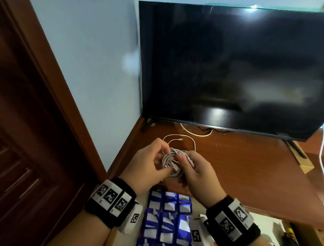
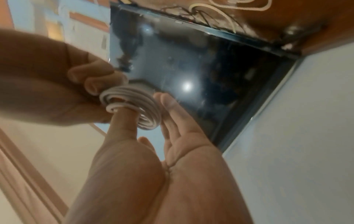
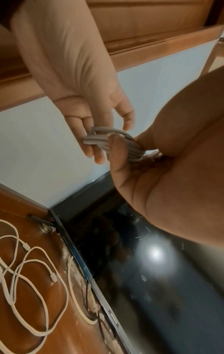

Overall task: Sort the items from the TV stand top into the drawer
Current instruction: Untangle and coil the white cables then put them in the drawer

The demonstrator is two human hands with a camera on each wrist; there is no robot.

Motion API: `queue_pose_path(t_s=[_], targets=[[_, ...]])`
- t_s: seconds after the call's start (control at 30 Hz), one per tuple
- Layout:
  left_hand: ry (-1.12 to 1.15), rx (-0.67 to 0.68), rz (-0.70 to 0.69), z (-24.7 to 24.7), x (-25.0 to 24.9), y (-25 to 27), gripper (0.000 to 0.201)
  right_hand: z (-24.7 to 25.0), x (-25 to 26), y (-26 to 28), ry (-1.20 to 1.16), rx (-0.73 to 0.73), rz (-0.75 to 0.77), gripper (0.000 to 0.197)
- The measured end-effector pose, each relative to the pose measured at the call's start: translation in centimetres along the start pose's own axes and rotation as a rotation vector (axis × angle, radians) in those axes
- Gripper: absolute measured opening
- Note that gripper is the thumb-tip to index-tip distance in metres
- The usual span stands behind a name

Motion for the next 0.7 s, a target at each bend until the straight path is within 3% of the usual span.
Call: queue_pose_path(t_s=[0.1,0.17,0.4,0.7], targets=[[-0.212,-0.019,-0.218,0.3,1.5,0.5,0.03,-0.9,-0.6,-0.1,0.014,0.009,-0.001,0.027],[-0.233,0.003,-0.266,0.3,2.3,1.0,0.025,-1.6,-0.9,0.0,-0.005,0.017,-0.026,0.029],[-0.301,0.1,-0.215,0.7,5.1,2.7,0.03,-3.7,-1.5,0.7,0.0,0.15,-0.146,0.034],[-0.366,0.08,-0.176,1.6,6.7,4.0,0.031,-6.1,-2.5,0.9,-0.078,0.298,-0.238,0.023]])
Point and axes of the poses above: each hand's wrist, its own y-axis away from the middle knuckle, its own z-axis out of the back of the hand, x = y × z, the point moved 3 cm from there along -y, towards the middle knuckle, and after that the axes turned 10 degrees about -x, right-handed, at the moved point
